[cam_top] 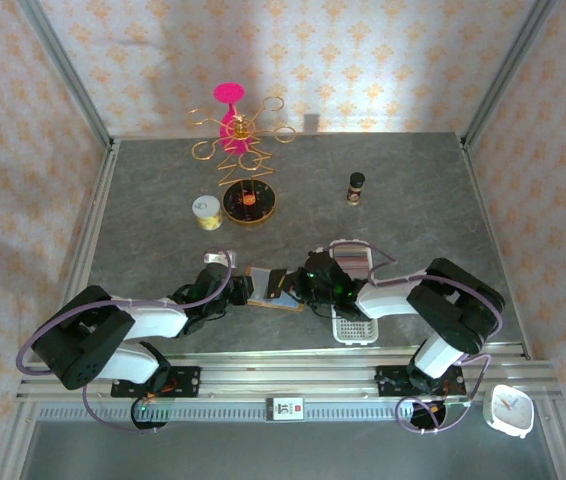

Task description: Put the credit cards into the card holder

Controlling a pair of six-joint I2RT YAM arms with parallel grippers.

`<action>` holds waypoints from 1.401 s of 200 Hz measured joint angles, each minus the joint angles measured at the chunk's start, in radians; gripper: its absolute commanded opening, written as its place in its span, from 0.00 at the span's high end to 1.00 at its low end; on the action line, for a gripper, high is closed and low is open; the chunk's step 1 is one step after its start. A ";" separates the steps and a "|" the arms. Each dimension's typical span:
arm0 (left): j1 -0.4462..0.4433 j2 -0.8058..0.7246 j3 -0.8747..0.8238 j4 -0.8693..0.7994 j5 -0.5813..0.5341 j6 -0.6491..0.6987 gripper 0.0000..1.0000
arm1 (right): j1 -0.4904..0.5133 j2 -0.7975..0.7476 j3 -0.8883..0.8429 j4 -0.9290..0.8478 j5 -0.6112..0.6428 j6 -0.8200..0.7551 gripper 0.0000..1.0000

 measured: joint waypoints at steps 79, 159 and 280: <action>-0.006 0.000 0.000 -0.005 -0.018 0.002 0.72 | 0.018 -0.008 0.000 -0.030 0.004 0.000 1.00; -0.006 0.000 0.006 -0.014 -0.018 0.002 0.72 | 0.035 -0.028 0.000 -0.066 0.050 0.026 1.00; -0.011 0.013 0.013 -0.013 -0.022 0.002 0.73 | 0.051 -0.011 0.018 -0.063 0.067 0.047 1.00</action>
